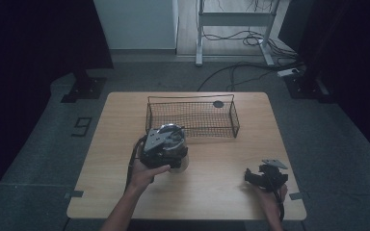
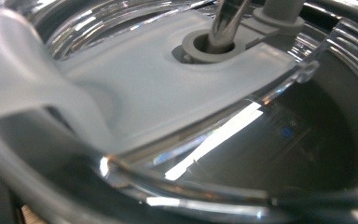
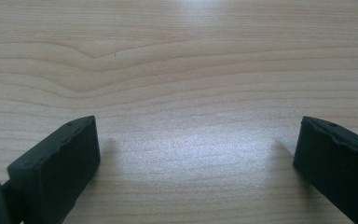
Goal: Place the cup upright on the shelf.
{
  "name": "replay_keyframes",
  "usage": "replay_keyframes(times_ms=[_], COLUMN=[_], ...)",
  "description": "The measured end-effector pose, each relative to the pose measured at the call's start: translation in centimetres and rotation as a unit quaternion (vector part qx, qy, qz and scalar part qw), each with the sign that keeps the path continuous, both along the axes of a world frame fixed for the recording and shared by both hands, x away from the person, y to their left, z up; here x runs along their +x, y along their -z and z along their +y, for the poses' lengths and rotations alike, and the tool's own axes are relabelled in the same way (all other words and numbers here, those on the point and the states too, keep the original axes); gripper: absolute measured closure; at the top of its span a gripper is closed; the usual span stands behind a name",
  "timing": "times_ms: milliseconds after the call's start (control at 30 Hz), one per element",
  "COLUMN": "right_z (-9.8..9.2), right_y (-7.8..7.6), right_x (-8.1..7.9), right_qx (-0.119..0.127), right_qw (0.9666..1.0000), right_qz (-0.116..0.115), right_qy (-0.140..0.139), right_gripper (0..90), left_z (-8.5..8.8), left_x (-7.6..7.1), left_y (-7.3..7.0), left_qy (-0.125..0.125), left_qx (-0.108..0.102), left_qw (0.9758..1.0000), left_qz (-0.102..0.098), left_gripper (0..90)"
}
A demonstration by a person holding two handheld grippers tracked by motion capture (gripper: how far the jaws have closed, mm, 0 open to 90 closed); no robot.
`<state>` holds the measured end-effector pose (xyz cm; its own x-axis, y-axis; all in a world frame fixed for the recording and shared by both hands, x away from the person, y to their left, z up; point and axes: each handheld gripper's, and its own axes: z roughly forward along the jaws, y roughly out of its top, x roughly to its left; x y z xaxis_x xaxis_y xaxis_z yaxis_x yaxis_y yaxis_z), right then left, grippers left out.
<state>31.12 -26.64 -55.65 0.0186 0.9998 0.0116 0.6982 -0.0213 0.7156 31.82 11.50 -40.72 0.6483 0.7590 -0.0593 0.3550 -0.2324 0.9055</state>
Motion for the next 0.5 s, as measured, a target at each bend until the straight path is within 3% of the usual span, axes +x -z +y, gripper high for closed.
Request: replay_keyframes(times_ms=[500], right_z=[0.0], right_y=[0.0], right_x=[0.0], right_qx=[0.0], right_qw=[1.0], right_qz=[0.0], right_qy=[0.0], right_gripper=[0.0], left_z=[0.4], left_x=[0.62], left_y=[-0.22], left_qy=[-0.01], left_qx=[-0.006], left_qw=[0.9999], left_qz=[0.003], left_gripper=[4.0])
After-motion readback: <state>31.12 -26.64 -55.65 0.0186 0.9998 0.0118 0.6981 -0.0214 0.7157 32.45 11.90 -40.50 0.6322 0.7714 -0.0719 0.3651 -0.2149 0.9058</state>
